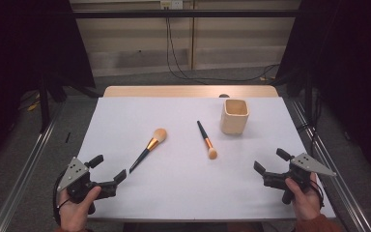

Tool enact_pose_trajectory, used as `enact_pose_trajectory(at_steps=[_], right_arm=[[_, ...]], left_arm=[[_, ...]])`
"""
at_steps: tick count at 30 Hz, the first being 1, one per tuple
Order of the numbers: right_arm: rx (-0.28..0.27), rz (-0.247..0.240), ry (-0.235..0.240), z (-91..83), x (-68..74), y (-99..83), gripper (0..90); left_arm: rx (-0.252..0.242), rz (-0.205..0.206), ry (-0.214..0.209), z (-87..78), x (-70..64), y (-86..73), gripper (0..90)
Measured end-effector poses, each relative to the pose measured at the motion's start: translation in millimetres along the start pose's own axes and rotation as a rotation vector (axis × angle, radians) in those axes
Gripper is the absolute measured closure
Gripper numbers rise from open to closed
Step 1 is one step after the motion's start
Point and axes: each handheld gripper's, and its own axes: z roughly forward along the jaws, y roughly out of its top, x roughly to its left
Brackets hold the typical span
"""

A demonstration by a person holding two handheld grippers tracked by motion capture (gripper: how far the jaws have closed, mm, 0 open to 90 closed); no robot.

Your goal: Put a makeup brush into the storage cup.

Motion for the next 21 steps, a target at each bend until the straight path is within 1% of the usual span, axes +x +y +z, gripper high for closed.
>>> enact_pose_trajectory(at_steps=[2, 3, 4, 5, 6, 8, 14, 15, 17, 19, 21], right_arm=[[0.000, -0.004, 0.003, -0.1, -0.5, -0.3, 0.0], [-0.003, 0.003, 0.003, -0.1, -0.4, -0.4, 0.0], [-0.005, 0.003, 0.005, -0.2, -0.5, -0.4, 0.0], [-0.006, 0.003, 0.006, -0.4, -0.5, -0.3, 0.0], [-0.007, 0.002, 0.009, -0.7, -0.4, -0.3, 0.0], [-0.009, 0.007, 0.012, -0.7, -0.3, -0.5, 0.0], [-0.008, 0.005, 0.018, -0.2, 1.9, -0.5, 0.0], [-0.005, 0.000, 0.020, -0.2, 1.9, -0.7, 0.0], [-0.005, 0.006, 0.021, 0.1, 2.5, -0.7, 0.0], [-0.004, 0.004, 0.024, -0.2, 2.6, -0.7, 0.0], [-0.001, 0.003, 0.026, -0.1, 2.6, -0.9, 0.0]], left_arm=[[0.002, 0.001, 0.000, 0.5, 0.0, 0.0, 2.2], [0.013, 0.012, -0.005, 1.5, -0.3, 0.5, 2.2], [0.014, 0.011, -0.006, 0.9, -0.3, 1.6, 2.2], [0.004, 0.000, -0.001, -0.2, -0.5, 2.8, 2.4], [-0.001, 0.001, 0.004, -0.8, -0.6, 3.6, 2.4], [0.010, 0.012, 0.011, -0.6, -0.6, 3.5, 2.3], [0.012, 0.018, 0.004, 0.0, 0.0, 5.0, 2.4], [0.013, 0.010, 0.001, 0.8, -0.2, 5.0, 2.4], [0.023, 0.003, -0.001, 2.4, 0.0, 5.4, 2.7], [0.048, 0.011, 0.016, 5.0, 0.4, 5.5, 3.3], [0.045, -0.001, 0.005, 7.6, 1.6, 5.5, 3.2]])
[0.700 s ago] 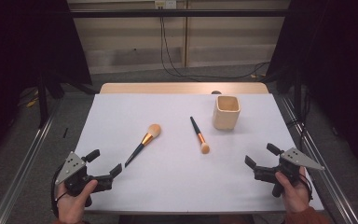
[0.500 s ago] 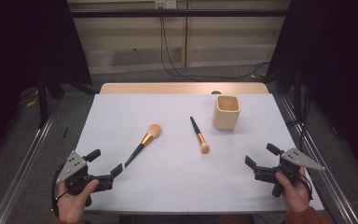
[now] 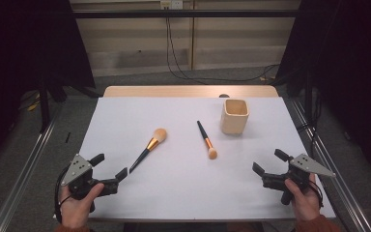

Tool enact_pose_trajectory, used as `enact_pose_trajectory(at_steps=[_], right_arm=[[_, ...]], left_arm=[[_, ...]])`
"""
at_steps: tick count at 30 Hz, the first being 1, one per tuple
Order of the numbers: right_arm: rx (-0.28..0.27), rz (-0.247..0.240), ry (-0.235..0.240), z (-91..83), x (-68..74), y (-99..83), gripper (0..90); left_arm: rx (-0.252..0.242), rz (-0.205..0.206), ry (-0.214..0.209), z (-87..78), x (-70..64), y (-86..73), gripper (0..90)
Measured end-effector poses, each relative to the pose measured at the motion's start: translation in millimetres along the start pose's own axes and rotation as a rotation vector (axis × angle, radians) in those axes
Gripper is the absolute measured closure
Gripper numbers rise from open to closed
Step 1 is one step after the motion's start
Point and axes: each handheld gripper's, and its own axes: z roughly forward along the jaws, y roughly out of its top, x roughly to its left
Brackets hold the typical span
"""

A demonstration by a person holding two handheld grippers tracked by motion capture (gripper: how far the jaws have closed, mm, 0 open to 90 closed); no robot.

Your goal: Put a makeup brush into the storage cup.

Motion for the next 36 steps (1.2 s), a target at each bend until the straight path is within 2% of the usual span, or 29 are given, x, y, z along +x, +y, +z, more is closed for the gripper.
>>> enact_pose_trajectory(at_steps=[7, 13, 17, 19, 22, 23, 24, 25, 28, 30, 32, 36], right_arm=[[0.002, -0.003, 0.002, 1.2, -0.1, 0.0, 0.0], [0.003, -0.007, 0.003, 0.4, 1.0, -0.3, 0.0], [-0.001, -0.005, 0.001, -0.4, 1.0, -0.3, 0.0], [0.001, -0.006, 0.001, -0.3, 1.0, -0.3, 0.0], [-0.001, -0.008, 0.004, -0.5, 2.2, 0.3, 0.0], [-0.001, -0.012, 0.003, -0.4, 2.3, 0.3, 0.0], [-0.001, -0.012, 0.003, -0.3, 2.6, 0.4, 0.0], [0.000, -0.011, 0.005, -0.1, 2.8, 0.4, 0.0], [0.003, -0.016, 0.008, 0.9, 3.0, 0.5, 0.0], [0.003, -0.015, 0.010, 1.5, 3.6, 0.8, 0.0], [0.004, -0.015, 0.010, 2.2, 4.0, 0.9, 0.0], [0.003, -0.016, 0.012, 2.8, 4.4, 1.2, 0.0]], left_arm=[[-0.001, 0.027, -0.010, 9.5, 1.0, 7.5, 3.1], [-0.005, 0.024, -0.022, 14.0, 3.3, 11.8, 2.8], [-0.010, 0.041, -0.031, 20.7, 2.9, 17.2, 2.8], [0.000, 0.049, -0.023, 24.5, 2.0, 21.1, 3.3], [0.012, 0.047, -0.011, 30.3, 0.7, 27.0, 4.1], [0.005, 0.041, -0.025, 32.2, 1.0, 28.6, 4.1], [0.000, 0.018, -0.040, 34.5, 2.1, 29.9, 4.1], [-0.004, 0.008, -0.037, 36.2, 2.1, 30.5, 4.0], [-0.016, 0.050, -0.032, 42.0, 2.6, 33.8, 3.3], [-0.025, 0.037, -0.050, 45.8, 2.0, 36.6, 3.0], [-0.021, 0.056, -0.048, 49.6, 0.8, 39.9, 3.0], [-0.021, 0.056, -0.047, 58.1, 0.7, 45.2, 3.0]])
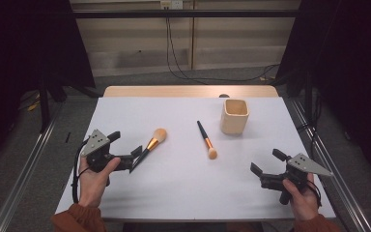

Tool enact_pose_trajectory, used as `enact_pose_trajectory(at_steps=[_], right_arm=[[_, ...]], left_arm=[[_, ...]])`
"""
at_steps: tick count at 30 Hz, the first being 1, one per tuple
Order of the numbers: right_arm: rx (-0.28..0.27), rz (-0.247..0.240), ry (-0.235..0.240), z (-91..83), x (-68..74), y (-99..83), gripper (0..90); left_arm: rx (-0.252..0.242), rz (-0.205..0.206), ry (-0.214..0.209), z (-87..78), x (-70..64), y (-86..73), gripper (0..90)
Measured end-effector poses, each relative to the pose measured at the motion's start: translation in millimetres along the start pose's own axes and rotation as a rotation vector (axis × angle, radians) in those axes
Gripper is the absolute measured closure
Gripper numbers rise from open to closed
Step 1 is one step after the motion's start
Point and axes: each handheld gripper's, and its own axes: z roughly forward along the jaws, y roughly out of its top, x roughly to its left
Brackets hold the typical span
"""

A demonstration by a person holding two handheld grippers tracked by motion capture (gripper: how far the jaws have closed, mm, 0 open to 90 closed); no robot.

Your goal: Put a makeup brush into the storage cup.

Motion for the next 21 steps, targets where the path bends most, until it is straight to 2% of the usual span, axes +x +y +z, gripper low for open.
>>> enact_pose_trajectory(at_steps=[2, 3, 5, 12, 13, 15, 16, 18, 19, 21], right_arm=[[0.000, 0.002, 0.005, 0.4, 0.0, -0.1, 0.0], [0.004, 0.003, 0.010, 0.5, -0.6, -0.2, 0.0], [0.003, 0.008, 0.007, 1.1, -0.9, -0.1, 0.0], [0.001, 0.006, 0.009, 1.7, -0.8, 0.0, 0.0], [0.003, 0.007, 0.010, 1.6, -0.7, -0.1, 0.0], [0.003, 0.007, 0.010, 1.4, -0.7, -0.1, 0.0], [0.004, 0.007, 0.010, 1.5, -0.6, -0.2, 0.0], [0.009, 0.009, 0.011, 1.9, -0.6, -0.3, 0.0], [0.008, 0.010, 0.010, 1.9, -0.5, -0.3, 0.0], [0.007, 0.008, 0.011, 1.7, -0.3, -0.1, 0.0]], left_arm=[[0.006, 0.010, 0.005, 4.2, 0.8, 1.0, 2.9], [0.010, 0.029, 0.011, 7.2, 2.2, 1.4, 3.0], [0.021, 0.033, 0.010, 13.9, 4.7, 1.5, 2.7], [0.029, 0.022, 0.014, 31.2, 9.8, 2.2, 2.6], [0.027, 0.003, 0.016, 32.8, 10.8, 2.5, 2.6], [0.012, -0.055, -0.007, 35.9, 13.1, 4.1, 2.3], [0.013, -0.049, -0.009, 37.8, 13.4, 5.7, 2.3], [0.029, 0.001, 0.000, 42.0, 12.9, 9.5, 1.8], [0.030, 0.008, -0.004, 44.3, 13.6, 10.8, 1.8], [0.028, -0.017, -0.008, 48.7, 15.9, 12.5, 1.8]])
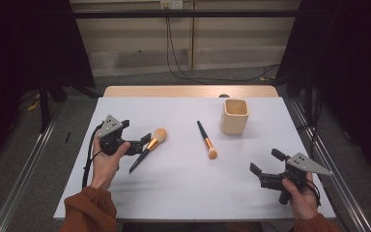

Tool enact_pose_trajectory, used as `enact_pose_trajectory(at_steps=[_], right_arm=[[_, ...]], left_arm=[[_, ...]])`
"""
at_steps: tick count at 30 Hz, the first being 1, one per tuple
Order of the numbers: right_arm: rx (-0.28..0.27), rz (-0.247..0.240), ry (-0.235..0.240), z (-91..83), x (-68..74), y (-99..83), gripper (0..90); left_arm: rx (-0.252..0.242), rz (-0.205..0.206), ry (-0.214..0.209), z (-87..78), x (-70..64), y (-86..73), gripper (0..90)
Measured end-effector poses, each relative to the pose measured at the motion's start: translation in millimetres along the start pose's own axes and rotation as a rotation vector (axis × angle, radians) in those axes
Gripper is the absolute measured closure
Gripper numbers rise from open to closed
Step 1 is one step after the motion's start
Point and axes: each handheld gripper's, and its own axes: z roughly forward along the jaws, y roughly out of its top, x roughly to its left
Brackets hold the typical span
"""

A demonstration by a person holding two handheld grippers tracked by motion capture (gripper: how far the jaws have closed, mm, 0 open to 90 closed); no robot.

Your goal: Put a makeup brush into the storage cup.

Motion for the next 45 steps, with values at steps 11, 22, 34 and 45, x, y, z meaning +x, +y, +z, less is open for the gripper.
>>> enact_pose_trajectory(at_steps=[11, 22, 34, 45], right_arm=[[0.004, -0.005, -0.002, -0.7, -0.8, -0.6, 0.0], [0.004, -0.005, -0.002, -0.8, -1.0, -0.5, 0.0], [0.006, -0.005, 0.000, -0.1, -0.3, -0.6, 0.0], [0.013, -0.012, -0.002, 0.1, -0.2, -0.9, 0.0]], left_arm=[[0.029, 0.044, 0.028, 19.8, 4.6, 8.1, 1.8], [0.132, 0.019, 0.011, 35.3, 13.2, 7.8, 2.9], [0.316, 0.063, 0.017, 44.6, 13.1, 9.4, 3.0], [0.492, 0.083, 0.029, 53.4, 15.5, 10.1, 3.8]])
